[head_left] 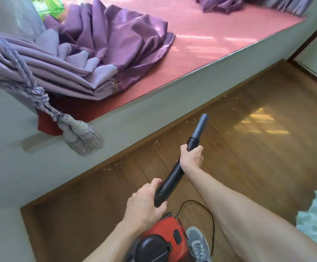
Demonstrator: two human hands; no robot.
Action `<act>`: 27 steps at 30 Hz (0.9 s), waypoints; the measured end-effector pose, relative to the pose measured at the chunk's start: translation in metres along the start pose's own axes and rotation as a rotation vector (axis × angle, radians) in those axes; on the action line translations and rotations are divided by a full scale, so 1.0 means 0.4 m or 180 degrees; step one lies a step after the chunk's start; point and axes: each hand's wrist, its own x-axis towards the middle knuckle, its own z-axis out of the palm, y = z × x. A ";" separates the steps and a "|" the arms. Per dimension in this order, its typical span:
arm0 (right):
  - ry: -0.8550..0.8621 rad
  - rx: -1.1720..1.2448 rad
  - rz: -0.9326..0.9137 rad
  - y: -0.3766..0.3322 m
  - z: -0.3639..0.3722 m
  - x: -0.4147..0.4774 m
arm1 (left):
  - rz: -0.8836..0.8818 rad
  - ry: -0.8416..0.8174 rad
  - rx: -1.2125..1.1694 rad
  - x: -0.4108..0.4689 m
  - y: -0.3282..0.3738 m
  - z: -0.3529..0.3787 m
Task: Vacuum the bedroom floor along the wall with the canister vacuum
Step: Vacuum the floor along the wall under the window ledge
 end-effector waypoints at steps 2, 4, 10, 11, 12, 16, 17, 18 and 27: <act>-0.0259 -0.0092 -0.0129 0.007 -0.004 -0.009 | -0.0190 -0.0141 -0.0151 0.001 0.012 0.006; -0.0534 -0.0200 -0.0279 0.019 0.003 -0.010 | -0.0407 -0.0270 -0.0340 0.011 0.024 0.022; -0.1682 -0.0362 -0.0444 0.082 0.014 0.036 | -0.1220 -0.0362 -0.1391 0.057 0.079 0.103; -0.1848 -0.0384 -0.0431 0.088 0.008 0.045 | -0.1337 -0.0295 -0.1689 0.060 0.091 0.122; -0.1982 -0.0438 -0.0408 0.096 0.005 0.057 | -0.1455 -0.0212 -0.1961 0.063 0.100 0.145; -0.2261 -0.0914 -0.0566 0.130 0.004 0.089 | -0.1900 0.0170 -0.2783 0.041 0.128 0.236; -0.2273 -0.1108 -0.0660 0.141 0.008 0.090 | -0.1991 0.0297 -0.2857 0.029 0.134 0.256; -0.2279 -0.1254 -0.0756 0.153 0.011 0.086 | -0.2096 0.0402 -0.2881 0.014 0.137 0.273; -0.2696 -0.1890 -0.1445 0.270 0.089 -0.001 | -0.2688 0.0699 -0.3029 -0.099 0.080 0.362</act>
